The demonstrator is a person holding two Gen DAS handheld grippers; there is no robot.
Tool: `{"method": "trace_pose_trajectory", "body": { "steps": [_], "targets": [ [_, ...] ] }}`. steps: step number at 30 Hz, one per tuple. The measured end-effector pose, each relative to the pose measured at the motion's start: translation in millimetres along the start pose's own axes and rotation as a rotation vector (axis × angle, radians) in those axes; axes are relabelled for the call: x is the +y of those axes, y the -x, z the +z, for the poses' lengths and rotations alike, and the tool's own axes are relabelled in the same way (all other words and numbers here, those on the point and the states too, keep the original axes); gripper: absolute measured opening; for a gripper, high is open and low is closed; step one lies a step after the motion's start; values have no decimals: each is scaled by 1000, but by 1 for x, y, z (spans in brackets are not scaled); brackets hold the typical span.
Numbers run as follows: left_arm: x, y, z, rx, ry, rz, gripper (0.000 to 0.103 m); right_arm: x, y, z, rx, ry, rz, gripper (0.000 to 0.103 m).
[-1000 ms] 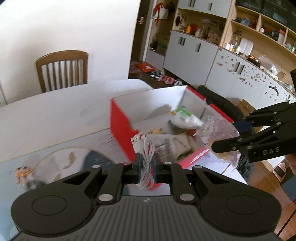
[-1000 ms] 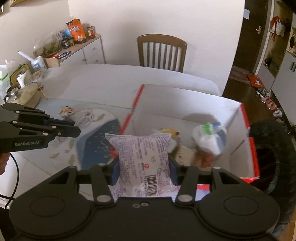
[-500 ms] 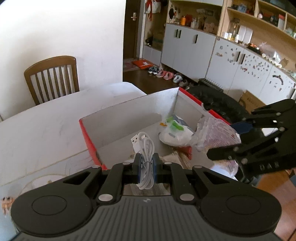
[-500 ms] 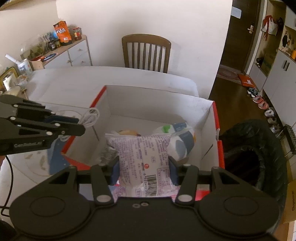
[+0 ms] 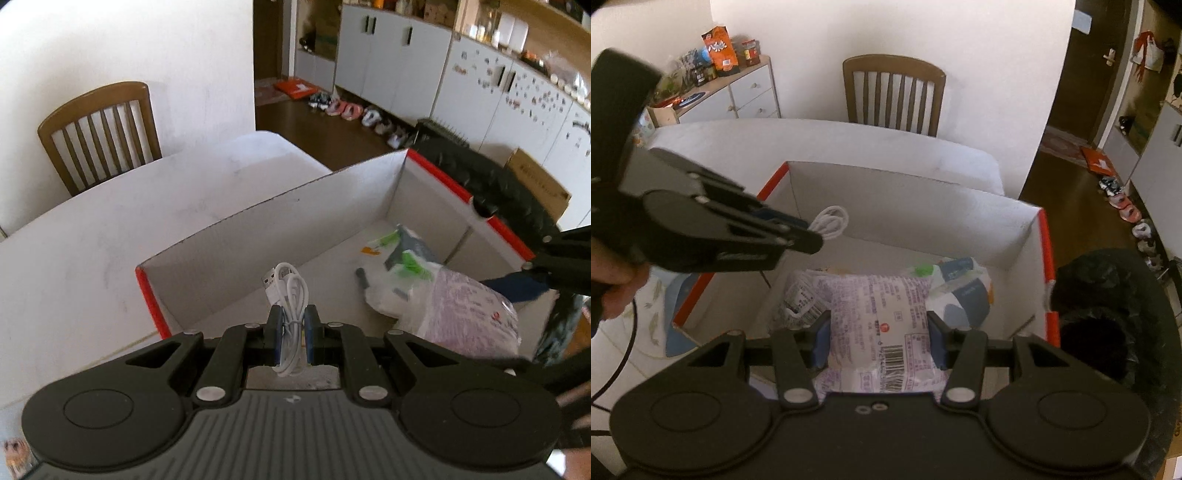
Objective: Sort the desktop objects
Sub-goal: 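Carry the USB cable and snack packet over the red box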
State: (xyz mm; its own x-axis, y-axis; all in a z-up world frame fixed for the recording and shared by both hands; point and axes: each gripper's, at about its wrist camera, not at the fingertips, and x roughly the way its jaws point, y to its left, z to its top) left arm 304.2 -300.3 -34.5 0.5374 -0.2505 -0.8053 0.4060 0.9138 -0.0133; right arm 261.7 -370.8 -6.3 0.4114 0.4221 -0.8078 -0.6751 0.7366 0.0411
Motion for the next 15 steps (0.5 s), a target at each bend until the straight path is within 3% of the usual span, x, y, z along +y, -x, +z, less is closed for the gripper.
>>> {"method": "trace_pose_trajectory", "body": {
  "steps": [9, 15],
  "targets": [
    [-3, -27, 9, 60, -66, 19, 11, 13, -24, 3, 31, 49, 34, 50],
    [1, -41, 9, 115, -54, 10, 11, 17, -40, -8, 58, 72, 15, 50]
  ]
}}
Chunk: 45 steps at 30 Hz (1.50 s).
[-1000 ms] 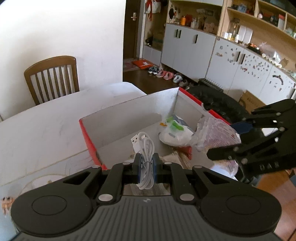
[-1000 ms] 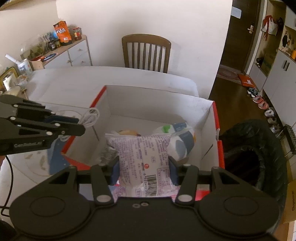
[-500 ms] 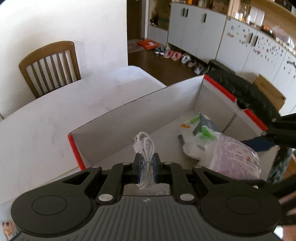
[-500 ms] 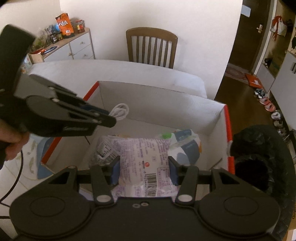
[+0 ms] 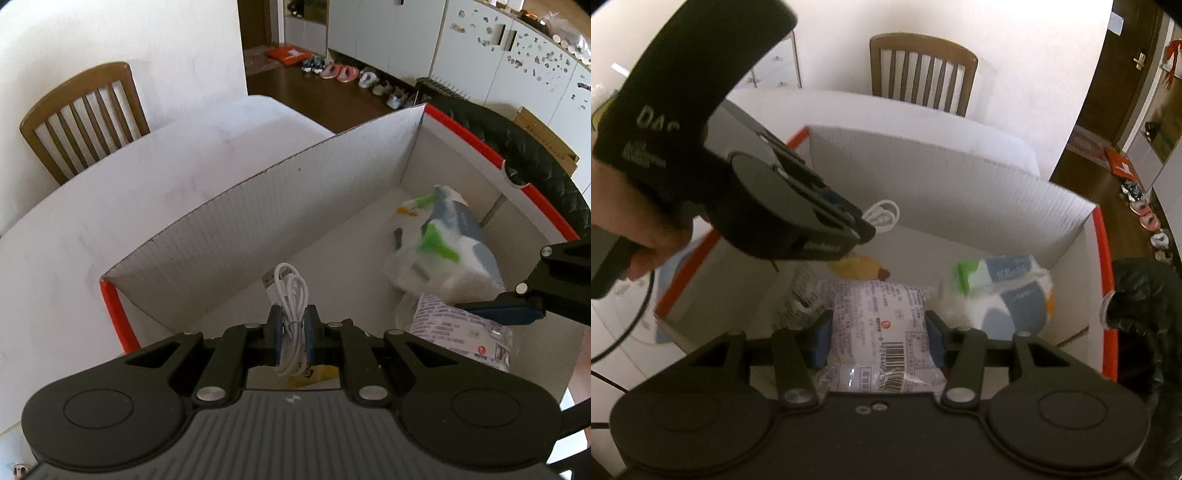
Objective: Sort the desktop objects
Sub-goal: 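Carry the USB cable and snack packet over the red box, then lower the cable and packet into the box and open both tools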
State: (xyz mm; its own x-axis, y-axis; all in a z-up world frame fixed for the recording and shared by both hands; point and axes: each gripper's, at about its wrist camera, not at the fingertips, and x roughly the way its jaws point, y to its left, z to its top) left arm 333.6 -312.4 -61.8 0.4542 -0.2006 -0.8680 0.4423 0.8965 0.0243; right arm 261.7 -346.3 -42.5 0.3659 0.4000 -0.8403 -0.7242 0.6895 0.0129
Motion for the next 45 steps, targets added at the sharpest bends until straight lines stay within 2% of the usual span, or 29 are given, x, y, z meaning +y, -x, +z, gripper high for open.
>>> {"method": "trace_pose_trajectory", "body": {
  "steps": [12, 15, 16, 22, 25, 35, 38, 42, 45],
  "targets": [
    [6, -11, 3, 63, 50, -28, 11, -2, -2, -10, 19, -7, 9, 53],
    [10, -10, 3, 69, 72, -34, 11, -4, 1, -13, 9, -25, 7, 63],
    [10, -8, 3, 67, 71, -36, 11, -5, 3, -14, 2, -29, 8, 66],
    [9, -1, -3, 46, 77, -37, 11, -4, 16, -21, -10, -49, 13, 67],
    [9, 5, -4, 38, 88, -53, 11, -5, 26, -22, -26, -54, 16, 70],
    [10, 34, -17, 3, 129, -107, 12, -9, 55, -17, -82, -69, 27, 74],
    [10, 46, -25, -18, 134, -119, 14, -10, 60, -17, -94, -73, 30, 74],
    [7, 61, -34, -55, 115, -120, 27, -10, 70, -20, -111, -76, 36, 75],
    [3, 70, -40, -84, 92, -107, 30, -11, 73, -22, -129, -92, 48, 80]
  ]
}}
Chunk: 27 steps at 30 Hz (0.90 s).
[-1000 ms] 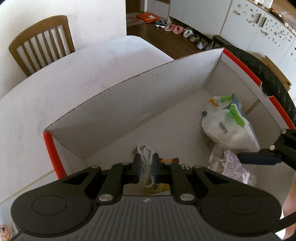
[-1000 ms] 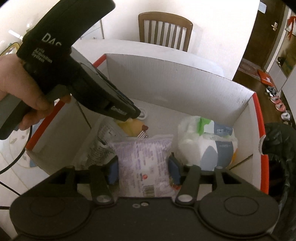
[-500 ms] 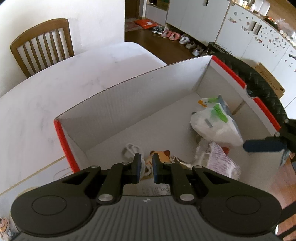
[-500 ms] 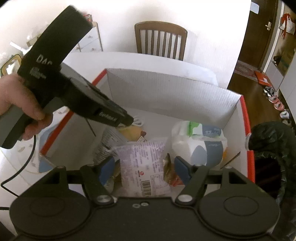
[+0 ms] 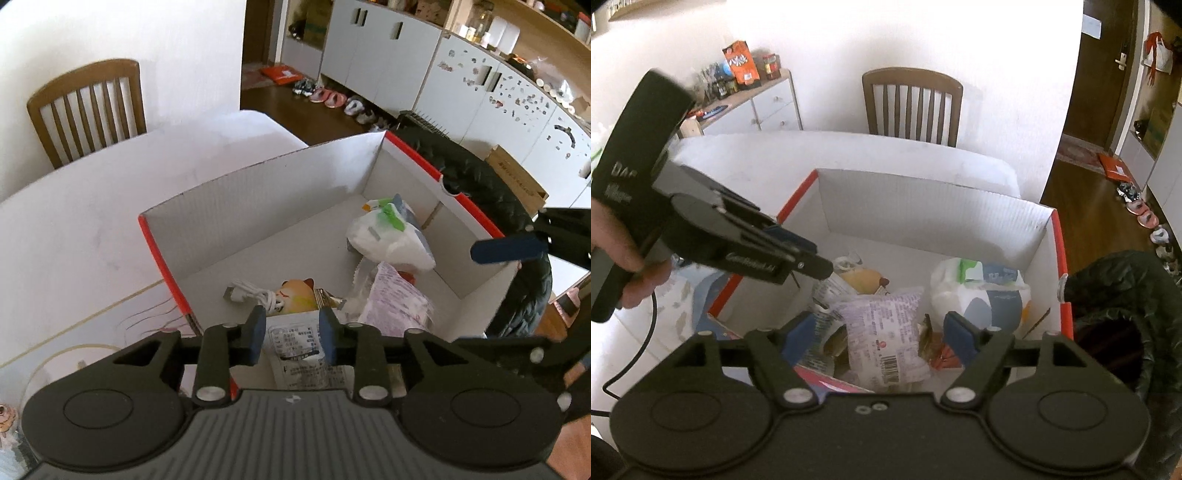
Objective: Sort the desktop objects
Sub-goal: 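Lower the cable and packet into the box and open both tools, then withdraw both tools from the box toward the remaining table items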
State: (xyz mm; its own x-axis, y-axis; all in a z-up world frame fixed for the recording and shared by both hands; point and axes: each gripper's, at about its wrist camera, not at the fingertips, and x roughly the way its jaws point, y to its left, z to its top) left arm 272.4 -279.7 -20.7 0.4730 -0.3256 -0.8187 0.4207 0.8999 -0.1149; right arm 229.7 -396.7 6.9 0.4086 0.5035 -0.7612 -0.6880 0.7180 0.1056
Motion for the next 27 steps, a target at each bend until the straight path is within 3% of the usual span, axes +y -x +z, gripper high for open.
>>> {"method": "trace_pose_trajectory", "body": {
  "steps": [2, 3, 4, 5, 12, 15, 23, 25, 27],
  "targets": [
    [-1, 6, -3, -10, 3, -3, 31, -1, 4, 0, -10, -10, 4, 80],
    [-1, 8, -4, -15, 5, -6, 41, -1, 6, -1, -13, -12, 4, 80],
    [-2, 11, -6, -21, 6, -10, 60, -1, 7, -1, -17, -14, 3, 80],
    [-2, 14, -8, -28, 5, -12, 67, -1, 9, -1, -21, -15, 2, 80],
    [-10, 33, -21, -67, -17, -27, 68, -1, 20, -5, -43, -26, 2, 81],
    [-11, 40, -27, -76, -16, -40, 78, -1, 26, -7, -63, -33, -2, 86],
    [1, 56, -45, -90, 27, -78, 88, 12, 36, -8, -98, -44, -14, 91],
    [7, 62, -52, -99, 40, -78, 101, 19, 36, -8, -103, -42, -16, 93],
    [13, 68, -57, -110, 46, -78, 103, 28, 35, -8, -105, -40, -19, 93]
  ]
}}
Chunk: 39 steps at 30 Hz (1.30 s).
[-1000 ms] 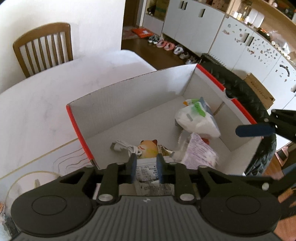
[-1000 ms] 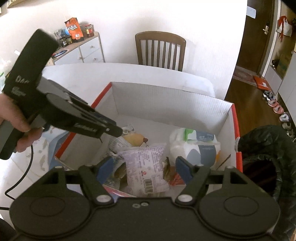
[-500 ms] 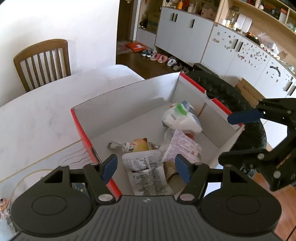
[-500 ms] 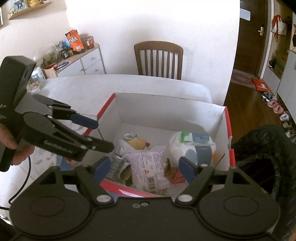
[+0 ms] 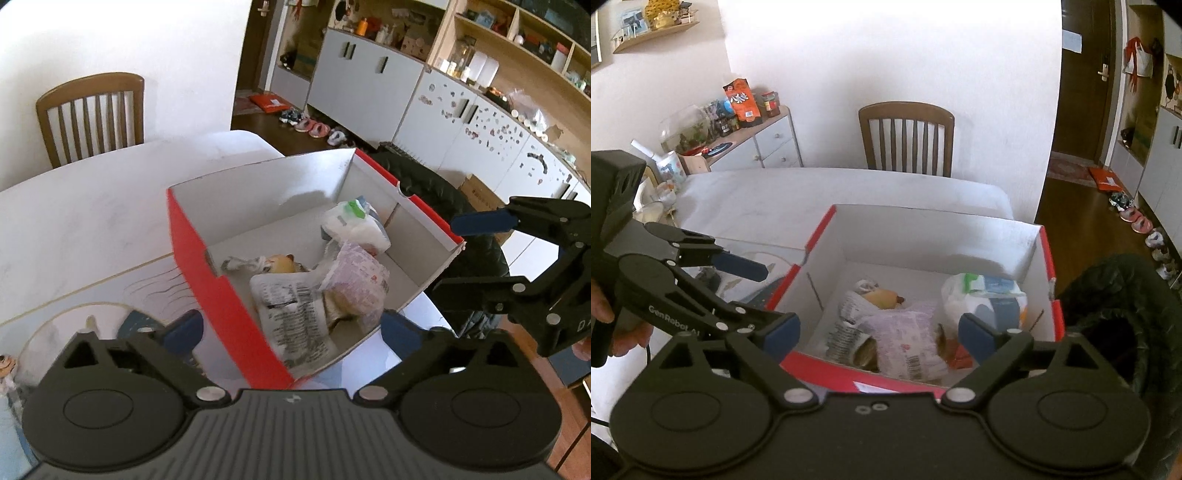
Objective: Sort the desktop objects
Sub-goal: 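Withdraw both tools from the box toward the remaining table items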
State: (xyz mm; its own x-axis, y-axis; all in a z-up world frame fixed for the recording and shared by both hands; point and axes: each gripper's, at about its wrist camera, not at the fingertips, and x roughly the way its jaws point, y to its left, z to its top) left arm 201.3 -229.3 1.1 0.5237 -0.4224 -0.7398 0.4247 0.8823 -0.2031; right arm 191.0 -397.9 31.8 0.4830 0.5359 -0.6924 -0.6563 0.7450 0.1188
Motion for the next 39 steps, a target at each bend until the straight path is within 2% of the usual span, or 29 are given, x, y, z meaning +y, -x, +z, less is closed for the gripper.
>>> {"method": "trace_pose_trajectory", "body": {
  "steps": [4, 9, 12, 19, 25, 34, 39],
  "targets": [
    [17, 16, -12, -12, 19, 5, 103, 22, -4, 0, -4, 16, -11, 95],
    [45, 31, -30, -3, 33, 58, 103, 56, -13, 2, 1, 36, -10, 96],
    [69, 40, -41, 5, 51, 101, 103, 77, -19, 4, -3, 43, -3, 97],
    [124, 65, -62, 32, 99, 128, 103, 134, -37, 5, 20, 75, 15, 98],
    [157, 82, -75, 27, 82, 162, 103, 183, -56, 8, 41, 110, 29, 98],
    [203, 90, -86, 36, 63, 194, 103, 236, -87, 13, 39, 103, 2, 98],
    [231, 86, -90, 58, 86, 208, 103, 260, -107, 16, 50, 110, -18, 97]
  ]
}}
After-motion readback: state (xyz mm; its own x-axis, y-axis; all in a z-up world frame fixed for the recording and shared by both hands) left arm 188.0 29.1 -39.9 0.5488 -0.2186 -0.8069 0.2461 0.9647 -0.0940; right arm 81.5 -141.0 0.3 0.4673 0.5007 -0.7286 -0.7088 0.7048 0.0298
